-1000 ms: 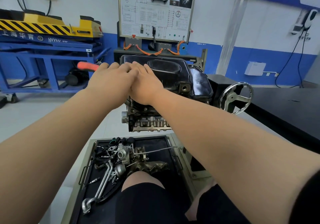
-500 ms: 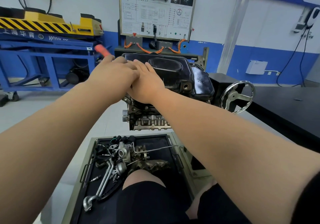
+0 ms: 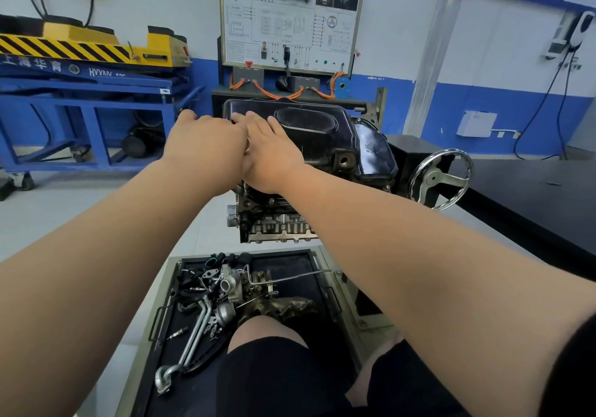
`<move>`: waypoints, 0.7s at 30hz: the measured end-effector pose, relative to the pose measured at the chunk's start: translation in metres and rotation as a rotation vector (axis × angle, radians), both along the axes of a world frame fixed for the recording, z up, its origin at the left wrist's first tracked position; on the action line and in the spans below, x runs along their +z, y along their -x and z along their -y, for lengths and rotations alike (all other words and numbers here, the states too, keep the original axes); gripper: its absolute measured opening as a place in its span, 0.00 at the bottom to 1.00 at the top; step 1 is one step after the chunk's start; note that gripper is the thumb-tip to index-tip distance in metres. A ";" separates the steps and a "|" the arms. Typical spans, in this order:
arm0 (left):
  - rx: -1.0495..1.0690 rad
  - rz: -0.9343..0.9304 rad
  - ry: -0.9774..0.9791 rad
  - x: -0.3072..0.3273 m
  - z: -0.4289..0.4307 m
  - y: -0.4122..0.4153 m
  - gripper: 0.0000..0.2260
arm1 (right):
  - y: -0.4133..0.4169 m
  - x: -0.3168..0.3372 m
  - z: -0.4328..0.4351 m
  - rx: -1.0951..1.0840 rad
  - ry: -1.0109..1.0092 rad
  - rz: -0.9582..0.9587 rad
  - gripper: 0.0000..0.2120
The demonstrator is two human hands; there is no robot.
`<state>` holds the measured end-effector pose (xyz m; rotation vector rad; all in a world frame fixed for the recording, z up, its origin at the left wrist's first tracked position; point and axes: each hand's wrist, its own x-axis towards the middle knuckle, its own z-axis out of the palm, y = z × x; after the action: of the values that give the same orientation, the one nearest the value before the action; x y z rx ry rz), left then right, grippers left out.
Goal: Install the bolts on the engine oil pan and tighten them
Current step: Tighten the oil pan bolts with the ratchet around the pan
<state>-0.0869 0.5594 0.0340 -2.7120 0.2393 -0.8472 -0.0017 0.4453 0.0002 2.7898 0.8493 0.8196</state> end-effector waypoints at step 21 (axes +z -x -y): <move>-0.046 0.009 -0.044 0.001 0.007 0.002 0.15 | 0.002 0.002 0.000 -0.034 0.091 0.011 0.35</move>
<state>-0.0886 0.5526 0.0353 -2.6712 0.3162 -0.8568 -0.0039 0.4449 0.0019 2.7105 0.8136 0.7705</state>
